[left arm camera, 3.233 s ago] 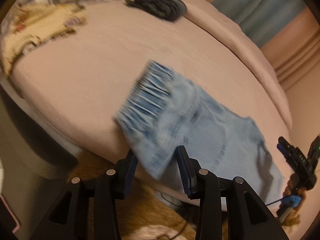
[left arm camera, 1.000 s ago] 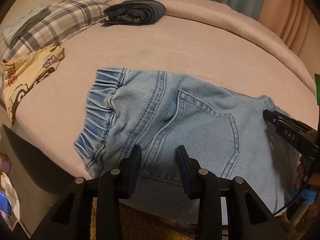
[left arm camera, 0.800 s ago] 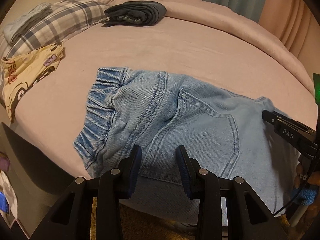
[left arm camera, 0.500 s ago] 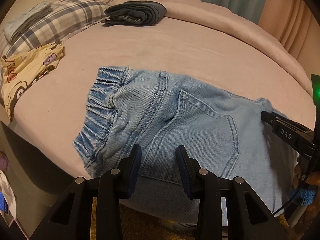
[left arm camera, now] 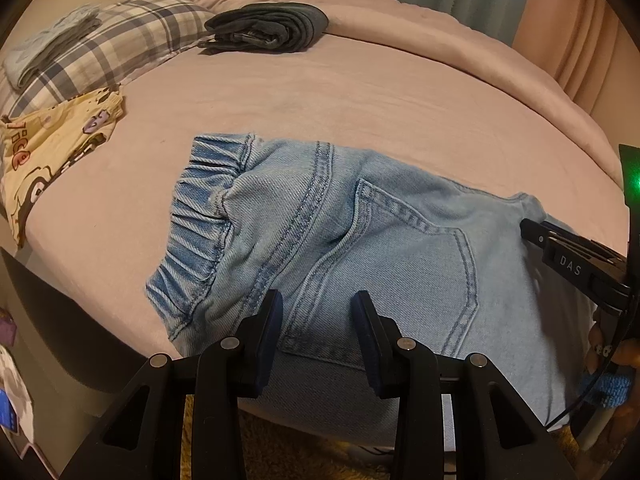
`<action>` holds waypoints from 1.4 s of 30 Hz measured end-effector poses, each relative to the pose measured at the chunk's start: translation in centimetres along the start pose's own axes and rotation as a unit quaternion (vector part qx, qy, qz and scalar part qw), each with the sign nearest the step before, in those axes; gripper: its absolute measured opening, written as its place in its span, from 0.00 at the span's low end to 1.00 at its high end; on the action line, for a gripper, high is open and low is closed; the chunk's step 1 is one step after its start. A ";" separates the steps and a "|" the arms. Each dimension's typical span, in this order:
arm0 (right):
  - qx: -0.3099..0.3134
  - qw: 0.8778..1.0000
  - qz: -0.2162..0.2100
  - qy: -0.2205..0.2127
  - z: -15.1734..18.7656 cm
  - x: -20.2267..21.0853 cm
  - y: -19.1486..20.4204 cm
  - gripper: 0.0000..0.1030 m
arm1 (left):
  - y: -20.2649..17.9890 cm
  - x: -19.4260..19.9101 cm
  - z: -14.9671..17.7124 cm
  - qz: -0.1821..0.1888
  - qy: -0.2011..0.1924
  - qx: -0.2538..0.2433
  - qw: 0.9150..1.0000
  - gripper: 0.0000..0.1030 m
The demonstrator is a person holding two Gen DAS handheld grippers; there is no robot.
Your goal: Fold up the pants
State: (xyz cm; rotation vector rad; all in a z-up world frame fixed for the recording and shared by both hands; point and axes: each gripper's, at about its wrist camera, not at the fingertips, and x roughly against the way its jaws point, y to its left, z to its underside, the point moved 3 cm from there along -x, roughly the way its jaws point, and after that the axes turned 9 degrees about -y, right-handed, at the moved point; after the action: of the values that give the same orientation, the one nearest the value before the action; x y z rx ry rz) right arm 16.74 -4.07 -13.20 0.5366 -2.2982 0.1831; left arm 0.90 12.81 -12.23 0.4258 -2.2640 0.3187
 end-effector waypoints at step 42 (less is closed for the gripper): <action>-0.026 0.997 -0.069 0.028 -2.7 -0.5 -0.4 0.62 | 1.3 0.0 -3.6 0.026 -0.008 -0.002 1.000 0.36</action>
State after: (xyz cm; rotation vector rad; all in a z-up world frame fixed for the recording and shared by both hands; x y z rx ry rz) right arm 19.01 -3.53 -11.65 0.6518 -2.1954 0.0697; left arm 2.79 15.34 -10.00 0.3694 -2.2940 0.3387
